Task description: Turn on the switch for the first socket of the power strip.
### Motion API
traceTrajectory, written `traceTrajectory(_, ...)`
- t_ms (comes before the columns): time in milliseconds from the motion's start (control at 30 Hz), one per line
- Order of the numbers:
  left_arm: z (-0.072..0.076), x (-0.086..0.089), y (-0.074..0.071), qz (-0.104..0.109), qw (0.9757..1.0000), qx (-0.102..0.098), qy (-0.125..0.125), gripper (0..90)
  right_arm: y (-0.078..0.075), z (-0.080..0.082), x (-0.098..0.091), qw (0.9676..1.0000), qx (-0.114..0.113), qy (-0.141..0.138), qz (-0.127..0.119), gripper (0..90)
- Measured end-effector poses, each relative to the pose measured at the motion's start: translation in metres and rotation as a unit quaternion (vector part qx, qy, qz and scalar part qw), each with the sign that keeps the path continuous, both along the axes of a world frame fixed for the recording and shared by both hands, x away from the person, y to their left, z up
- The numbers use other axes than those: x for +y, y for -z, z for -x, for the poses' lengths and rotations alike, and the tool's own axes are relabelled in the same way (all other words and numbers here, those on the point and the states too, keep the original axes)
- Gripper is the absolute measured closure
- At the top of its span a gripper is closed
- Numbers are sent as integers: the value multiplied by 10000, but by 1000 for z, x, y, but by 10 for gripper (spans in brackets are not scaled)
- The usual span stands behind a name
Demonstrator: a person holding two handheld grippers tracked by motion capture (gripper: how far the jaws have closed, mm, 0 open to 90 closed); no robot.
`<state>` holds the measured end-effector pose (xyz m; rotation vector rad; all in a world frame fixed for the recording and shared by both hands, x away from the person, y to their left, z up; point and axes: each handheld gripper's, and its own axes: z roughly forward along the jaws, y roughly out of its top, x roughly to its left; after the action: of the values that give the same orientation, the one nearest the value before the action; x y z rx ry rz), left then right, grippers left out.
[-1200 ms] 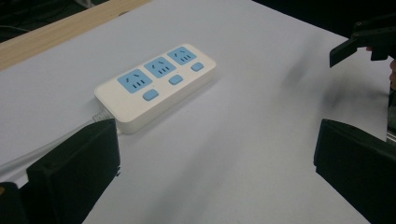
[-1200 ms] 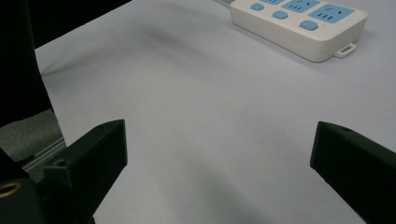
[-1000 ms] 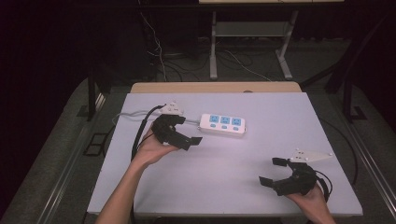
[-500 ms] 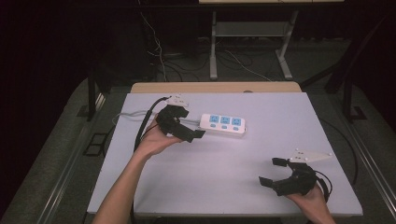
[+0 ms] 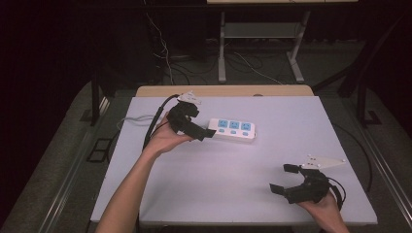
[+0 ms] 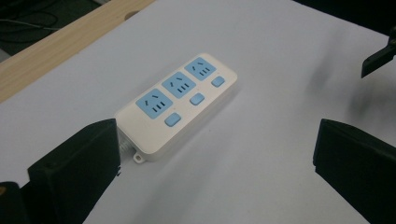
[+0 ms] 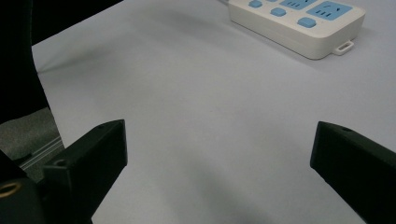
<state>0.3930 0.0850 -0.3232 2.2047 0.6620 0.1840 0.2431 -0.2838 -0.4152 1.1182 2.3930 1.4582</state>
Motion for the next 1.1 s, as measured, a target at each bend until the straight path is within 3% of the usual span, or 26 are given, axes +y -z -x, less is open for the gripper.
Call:
traceTrajectory(267, -11, -8, 8, -229, 9997, 92, 42, 0, 0, 0, 2, 10000, -4, -28, 35, 35)
traceTrajectory(467, -21, -13, 5, -359, 9993, 62, 47, 3, 0, 0, 2, 10000, 3, -17, 30, 35)
traceTrajectory(800, -37, -31, -10, -885, 9955, -53, 328, 54, 0, 0, 1, 10000, -13, -15, 32, 35)
traceTrajectory(1100, -49, -46, -3, -1089, 9928, 78, 488, 144, 0, 1, 0, 10000, -24, -34, 8, 35)
